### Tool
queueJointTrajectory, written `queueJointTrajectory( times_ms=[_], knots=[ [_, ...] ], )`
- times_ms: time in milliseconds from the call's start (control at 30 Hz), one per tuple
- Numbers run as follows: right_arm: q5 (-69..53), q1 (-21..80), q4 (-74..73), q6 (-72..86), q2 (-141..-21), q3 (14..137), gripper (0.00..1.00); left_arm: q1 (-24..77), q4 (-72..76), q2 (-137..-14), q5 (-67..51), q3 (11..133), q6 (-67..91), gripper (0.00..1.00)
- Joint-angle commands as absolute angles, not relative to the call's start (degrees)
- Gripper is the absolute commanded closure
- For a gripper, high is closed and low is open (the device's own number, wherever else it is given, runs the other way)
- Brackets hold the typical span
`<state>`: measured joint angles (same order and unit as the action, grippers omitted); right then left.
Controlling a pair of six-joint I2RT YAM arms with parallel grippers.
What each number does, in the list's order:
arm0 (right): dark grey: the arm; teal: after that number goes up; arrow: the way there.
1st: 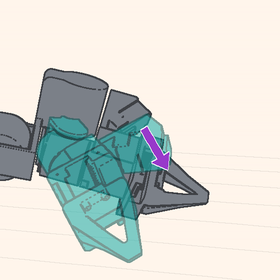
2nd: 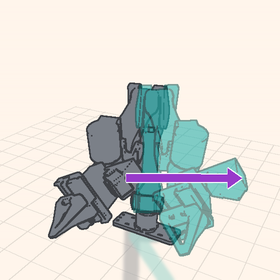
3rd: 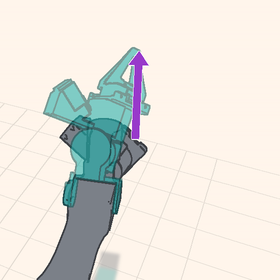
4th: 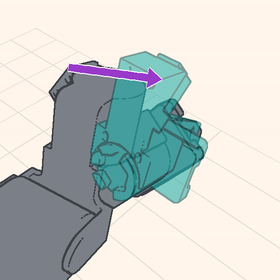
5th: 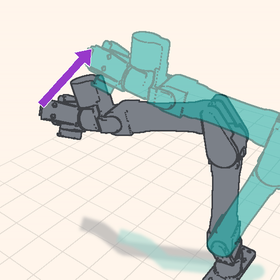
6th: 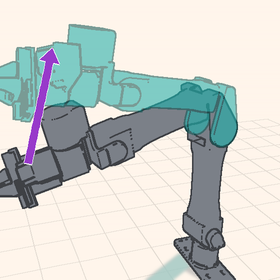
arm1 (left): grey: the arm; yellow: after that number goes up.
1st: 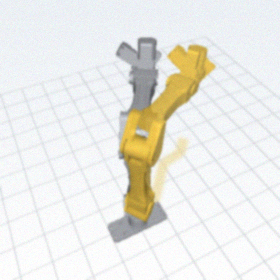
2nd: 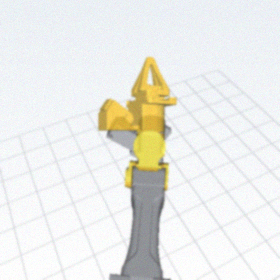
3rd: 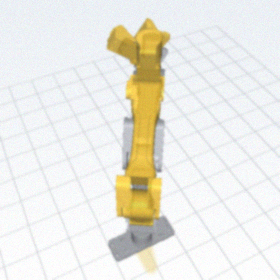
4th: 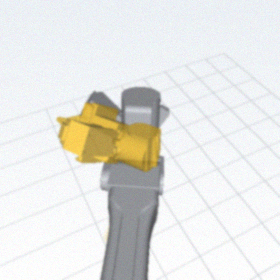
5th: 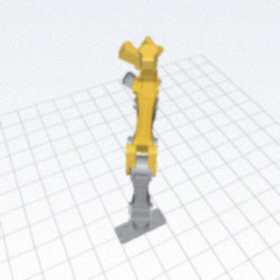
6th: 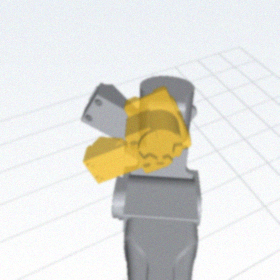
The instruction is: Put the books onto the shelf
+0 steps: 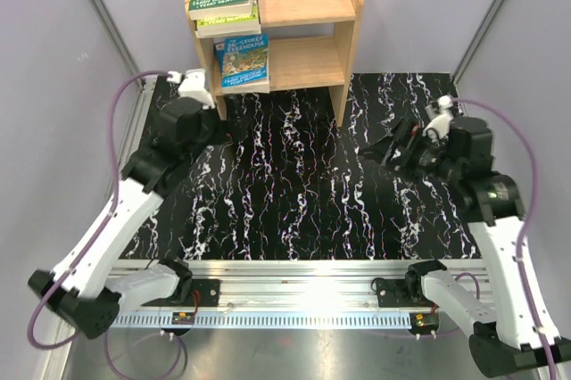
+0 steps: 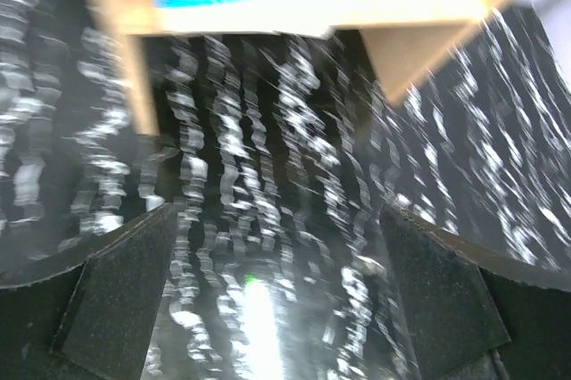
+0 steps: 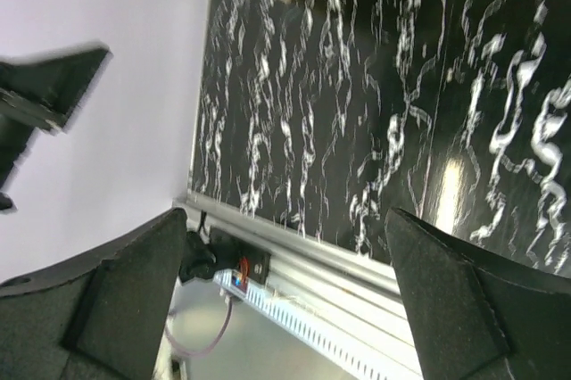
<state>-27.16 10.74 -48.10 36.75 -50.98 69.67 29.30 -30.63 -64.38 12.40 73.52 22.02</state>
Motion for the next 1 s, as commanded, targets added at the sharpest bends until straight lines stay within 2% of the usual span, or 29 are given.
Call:
queueJointTrajectory(
  times_ms=[0,167,267,400,500,633,767,967],
  knots=[
    [-19.02,10.46,-52.9,32.09,-47.55,79.25,0.0,29.18,-24.54,-53.81,25.74,67.26,16.88,0.01],
    [-8.97,10.46,-56.87,27.18,-43.51,82.44,0.0,29.18,-3.75,-35.65,33.04,46.26,5.48,0.01],
    [-8.27,10.46,-56.78,25.58,-38.51,76.76,0.0,29.18,1.65,-28.6,34.44,35.18,2.29,0.01],
    [-3.87,10.46,-53.97,32.07,-26.23,68.58,0.0,29.18,6.05,-23.13,43.22,24.1,6.05,0.01],
    [-8.06,10.46,-53.09,35.58,-22.33,65.93,0.0,28.65,12.03,-21.62,48.68,14.17,6.94,0.01],
    [-9.58,10.46,-56.67,41.21,-19.43,65.39,0.0,24.0,12.22,-27.31,51.05,9.67,15.97,0.01],
    [-8.79,10.46,-60.46,40.52,-19.07,67.06,0.0,17.52,30.96,-35.82,43.62,6.33,9.69,0.01],
    [-5.89,10.46,-64.33,38.59,-19.6,70.48,0.0,8.97,44.99,-55.07,36.04,6.59,10.11,0.01]
  ],
)
